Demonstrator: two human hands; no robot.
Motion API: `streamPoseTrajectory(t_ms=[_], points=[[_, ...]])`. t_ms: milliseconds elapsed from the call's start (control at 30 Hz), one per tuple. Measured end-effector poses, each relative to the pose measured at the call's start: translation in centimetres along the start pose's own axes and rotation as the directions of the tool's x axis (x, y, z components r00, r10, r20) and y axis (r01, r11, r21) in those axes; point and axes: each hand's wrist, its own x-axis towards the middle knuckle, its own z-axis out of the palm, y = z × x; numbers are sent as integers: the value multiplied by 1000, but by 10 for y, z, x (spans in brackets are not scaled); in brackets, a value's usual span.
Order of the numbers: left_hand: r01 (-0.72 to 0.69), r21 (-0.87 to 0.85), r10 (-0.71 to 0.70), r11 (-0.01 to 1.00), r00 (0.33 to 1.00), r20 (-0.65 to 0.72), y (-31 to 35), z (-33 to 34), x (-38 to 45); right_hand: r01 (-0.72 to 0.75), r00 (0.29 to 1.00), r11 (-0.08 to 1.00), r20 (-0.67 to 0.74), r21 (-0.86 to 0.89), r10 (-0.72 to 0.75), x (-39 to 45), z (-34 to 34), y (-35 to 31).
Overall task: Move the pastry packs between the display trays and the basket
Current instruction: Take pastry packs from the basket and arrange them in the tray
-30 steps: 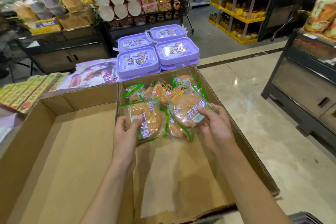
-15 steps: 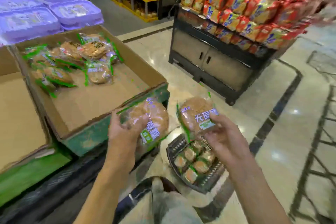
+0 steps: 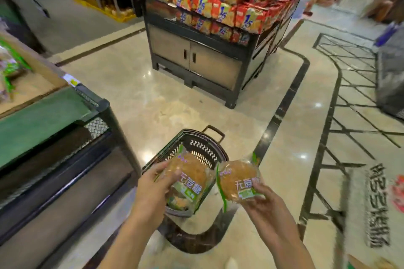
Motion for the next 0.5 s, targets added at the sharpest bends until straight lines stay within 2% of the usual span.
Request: streamPoseTrajectory(t_ms=[67,233,367,500], points=[[31,-5,-31,999,999,-25,-21,30,-3,-32,999,997,-2,-68,32,15,-22,-30],[58,-77,-73,995,975,-209,-51,78,-9,-140,990,973,-2,-186,142,58,-50,-76],[69,-172,-127,983,927,-353,-65,83,9,-180,976,912,47,-368,212,107,-34,-91],[49,-206,-147,977,854,-499,-80,80,45,-184,959,799,73,-572,273,165,-5,-97]])
